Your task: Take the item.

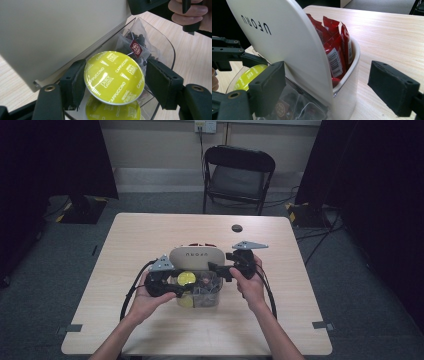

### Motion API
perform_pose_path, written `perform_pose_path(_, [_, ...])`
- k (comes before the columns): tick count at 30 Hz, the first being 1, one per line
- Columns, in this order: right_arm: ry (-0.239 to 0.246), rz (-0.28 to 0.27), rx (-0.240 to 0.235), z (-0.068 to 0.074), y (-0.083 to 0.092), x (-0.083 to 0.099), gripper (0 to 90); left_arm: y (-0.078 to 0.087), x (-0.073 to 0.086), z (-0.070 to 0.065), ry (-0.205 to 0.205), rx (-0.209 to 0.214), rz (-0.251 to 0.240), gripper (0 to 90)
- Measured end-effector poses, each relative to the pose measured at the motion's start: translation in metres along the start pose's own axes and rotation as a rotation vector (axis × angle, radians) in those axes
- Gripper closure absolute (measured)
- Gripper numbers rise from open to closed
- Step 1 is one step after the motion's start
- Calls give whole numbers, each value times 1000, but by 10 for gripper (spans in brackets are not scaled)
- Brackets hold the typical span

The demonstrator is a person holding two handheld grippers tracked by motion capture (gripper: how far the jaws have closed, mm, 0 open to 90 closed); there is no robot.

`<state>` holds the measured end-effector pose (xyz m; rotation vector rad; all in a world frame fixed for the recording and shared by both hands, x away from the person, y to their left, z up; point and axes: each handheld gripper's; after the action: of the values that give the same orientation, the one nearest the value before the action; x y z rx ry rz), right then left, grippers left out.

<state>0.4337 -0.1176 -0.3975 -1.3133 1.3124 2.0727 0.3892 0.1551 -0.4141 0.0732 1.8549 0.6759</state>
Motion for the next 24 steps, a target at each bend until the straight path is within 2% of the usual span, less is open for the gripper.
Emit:
perform_pose_path(6, [1,0,-1,0,0,0,138,-4,0,0,8,21,9,350])
perform_pose_path(13, [-1,-1,2,0,0,0,139,-12,1,0,-2,24,57,385])
perform_pose_path(16, [0,-1,3,0,1,0,140,-12,2,1,10,34,38,397])
perform_pose_path(24, [-3,0,2,0,1,1,139,-10,3,2,12,37,41,402])
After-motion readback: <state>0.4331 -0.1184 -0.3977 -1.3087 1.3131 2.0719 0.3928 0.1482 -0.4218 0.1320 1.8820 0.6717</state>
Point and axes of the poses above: each handheld gripper's, and its own axes: y roughly backward along the jaws, x roughly out of its underside, z roughly to its left, and after that the axes turned 12 degrees about x, right-handed
